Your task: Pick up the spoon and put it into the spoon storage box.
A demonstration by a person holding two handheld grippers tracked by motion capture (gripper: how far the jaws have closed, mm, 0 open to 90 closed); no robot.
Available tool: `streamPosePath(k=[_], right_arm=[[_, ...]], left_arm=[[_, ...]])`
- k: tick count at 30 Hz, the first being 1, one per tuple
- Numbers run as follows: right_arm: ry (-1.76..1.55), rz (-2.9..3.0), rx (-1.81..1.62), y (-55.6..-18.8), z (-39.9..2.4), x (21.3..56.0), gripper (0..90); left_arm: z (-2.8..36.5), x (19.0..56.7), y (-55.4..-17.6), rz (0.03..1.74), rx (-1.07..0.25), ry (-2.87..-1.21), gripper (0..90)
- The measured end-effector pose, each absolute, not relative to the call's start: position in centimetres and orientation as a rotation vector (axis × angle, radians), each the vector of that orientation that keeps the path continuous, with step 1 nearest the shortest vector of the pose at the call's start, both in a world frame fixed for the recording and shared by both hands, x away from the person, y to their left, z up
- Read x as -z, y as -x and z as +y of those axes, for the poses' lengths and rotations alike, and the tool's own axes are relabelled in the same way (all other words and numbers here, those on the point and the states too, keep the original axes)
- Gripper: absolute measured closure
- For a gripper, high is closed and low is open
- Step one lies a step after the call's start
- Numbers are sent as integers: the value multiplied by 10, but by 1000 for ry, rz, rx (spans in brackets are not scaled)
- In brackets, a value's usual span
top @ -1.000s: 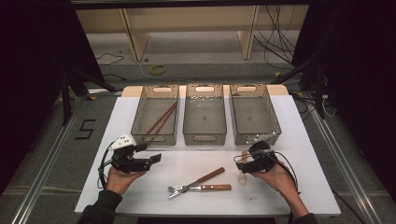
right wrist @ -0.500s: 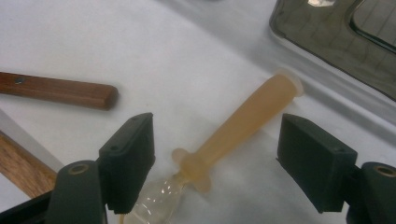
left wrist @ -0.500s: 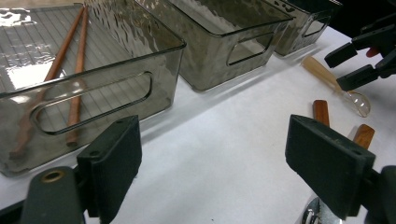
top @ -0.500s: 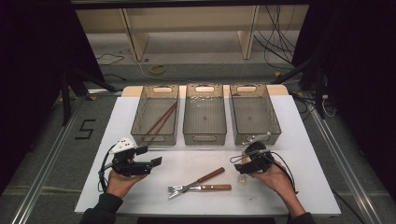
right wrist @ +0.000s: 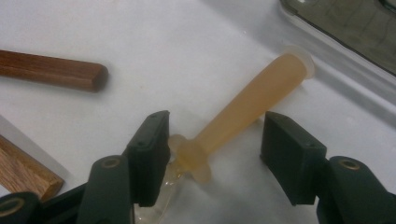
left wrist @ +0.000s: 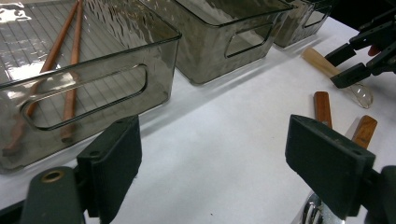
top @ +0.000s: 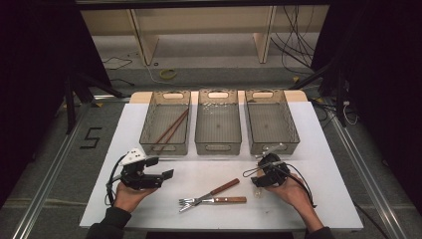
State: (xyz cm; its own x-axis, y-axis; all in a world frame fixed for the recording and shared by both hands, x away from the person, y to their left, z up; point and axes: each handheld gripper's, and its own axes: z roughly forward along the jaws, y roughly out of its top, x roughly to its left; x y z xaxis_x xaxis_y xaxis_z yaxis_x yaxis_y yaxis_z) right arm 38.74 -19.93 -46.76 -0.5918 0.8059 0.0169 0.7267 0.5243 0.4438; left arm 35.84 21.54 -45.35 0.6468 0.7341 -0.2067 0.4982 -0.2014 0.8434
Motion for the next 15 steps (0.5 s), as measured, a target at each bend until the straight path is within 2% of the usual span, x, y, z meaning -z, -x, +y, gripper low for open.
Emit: streamPosePath(k=[5,11,15], right_arm=[[-1298,2569,-590,-386,-200,467,522],[-1294,2568,-588,-385,-201,466,666],[-1292,2564,-592,-384,-201,466,707]], left_arm=[[216,453,-358,979,-300,-1858,184],[216,453,-358,976,-297,-1862,184],[216,454,-359,977,-297,-1864,184]])
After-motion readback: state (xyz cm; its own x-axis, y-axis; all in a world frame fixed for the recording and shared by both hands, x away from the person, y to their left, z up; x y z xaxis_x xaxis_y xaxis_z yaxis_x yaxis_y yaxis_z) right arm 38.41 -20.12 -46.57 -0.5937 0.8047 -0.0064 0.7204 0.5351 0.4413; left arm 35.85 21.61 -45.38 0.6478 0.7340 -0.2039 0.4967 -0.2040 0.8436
